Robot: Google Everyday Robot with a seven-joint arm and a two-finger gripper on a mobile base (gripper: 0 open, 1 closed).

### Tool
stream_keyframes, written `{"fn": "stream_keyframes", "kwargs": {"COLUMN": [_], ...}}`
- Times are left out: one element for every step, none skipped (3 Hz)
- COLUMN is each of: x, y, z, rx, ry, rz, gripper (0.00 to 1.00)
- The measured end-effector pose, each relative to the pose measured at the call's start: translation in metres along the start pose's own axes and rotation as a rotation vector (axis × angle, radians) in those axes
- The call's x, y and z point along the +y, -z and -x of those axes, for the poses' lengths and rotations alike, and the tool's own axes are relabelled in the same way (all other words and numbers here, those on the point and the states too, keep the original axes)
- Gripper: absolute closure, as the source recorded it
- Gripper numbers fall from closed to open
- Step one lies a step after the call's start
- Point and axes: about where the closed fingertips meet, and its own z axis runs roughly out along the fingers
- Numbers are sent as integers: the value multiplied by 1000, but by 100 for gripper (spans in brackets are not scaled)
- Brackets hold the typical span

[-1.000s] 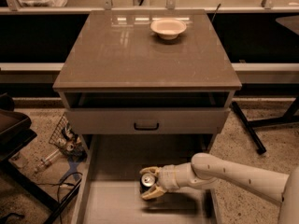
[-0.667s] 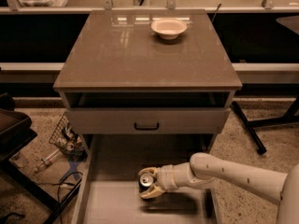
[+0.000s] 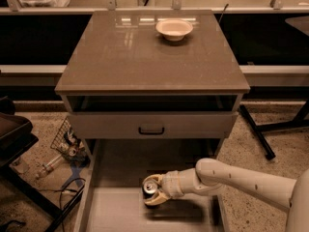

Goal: Pick pepsi can from middle drawer and place on counter

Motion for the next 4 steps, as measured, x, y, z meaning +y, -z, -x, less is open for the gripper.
{"fn": "stream_keyframes", "kwargs": {"x": [-3, -9, -16, -34], "y": [9, 56, 95, 137], "z": [29, 106, 164, 238], "rx": [-49, -125, -125, -106], "ry": [13, 14, 7, -7], "rz": [4, -5, -37, -83], "gripper": [100, 100, 100, 100]}}
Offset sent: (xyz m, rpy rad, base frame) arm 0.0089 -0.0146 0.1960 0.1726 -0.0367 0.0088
